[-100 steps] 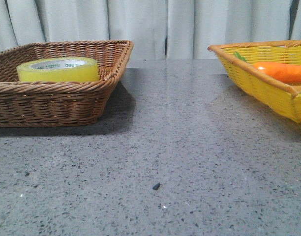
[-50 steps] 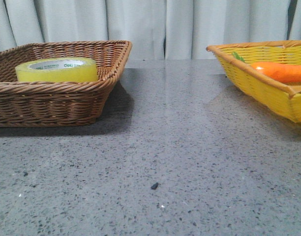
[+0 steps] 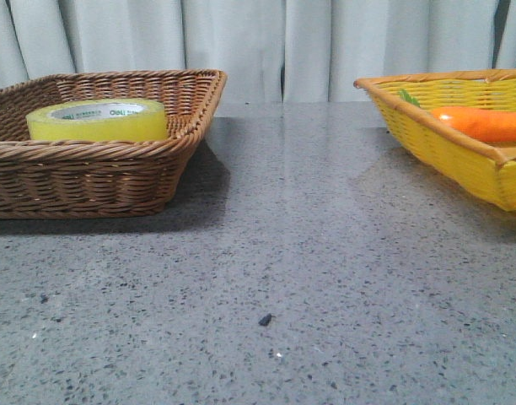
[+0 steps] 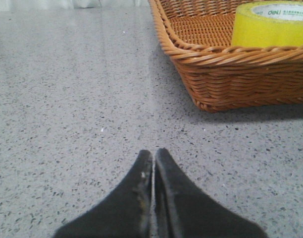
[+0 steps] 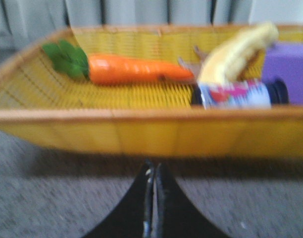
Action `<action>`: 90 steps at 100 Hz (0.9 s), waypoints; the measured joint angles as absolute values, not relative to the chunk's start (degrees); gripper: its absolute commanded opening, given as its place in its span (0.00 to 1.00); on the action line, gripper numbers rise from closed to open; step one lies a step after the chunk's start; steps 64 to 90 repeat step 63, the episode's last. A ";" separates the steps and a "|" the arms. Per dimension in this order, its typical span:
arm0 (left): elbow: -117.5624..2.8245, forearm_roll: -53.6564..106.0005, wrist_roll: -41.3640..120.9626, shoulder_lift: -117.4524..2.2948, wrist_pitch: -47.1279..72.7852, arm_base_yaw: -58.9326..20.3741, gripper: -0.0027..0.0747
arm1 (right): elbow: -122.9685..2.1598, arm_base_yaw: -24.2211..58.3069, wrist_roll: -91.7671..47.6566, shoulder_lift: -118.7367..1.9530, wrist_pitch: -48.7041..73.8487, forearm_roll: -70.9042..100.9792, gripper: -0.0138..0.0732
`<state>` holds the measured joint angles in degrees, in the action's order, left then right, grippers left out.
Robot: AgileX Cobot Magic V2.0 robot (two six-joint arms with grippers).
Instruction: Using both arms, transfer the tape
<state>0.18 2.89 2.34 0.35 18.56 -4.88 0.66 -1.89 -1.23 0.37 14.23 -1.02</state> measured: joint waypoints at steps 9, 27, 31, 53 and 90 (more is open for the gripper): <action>0.18 2.89 2.34 0.35 18.56 -4.88 0.01 | 0.66 -2.18 -1.23 0.62 17.35 -1.02 0.08; 0.18 2.89 2.34 0.35 18.56 -4.88 0.01 | 0.56 -2.18 -1.12 0.61 18.94 -0.99 0.08; 0.18 2.89 2.34 0.35 18.56 -4.88 0.01 | 0.56 -2.18 -1.12 0.61 18.94 -0.99 0.08; 0.18 2.89 2.34 0.35 18.56 -4.88 0.01 | 0.56 -2.18 -1.12 0.61 19.03 -0.99 0.08; 0.18 2.89 2.34 0.35 18.56 -4.88 0.01 | 0.56 -2.18 -1.12 0.61 19.03 -0.99 0.08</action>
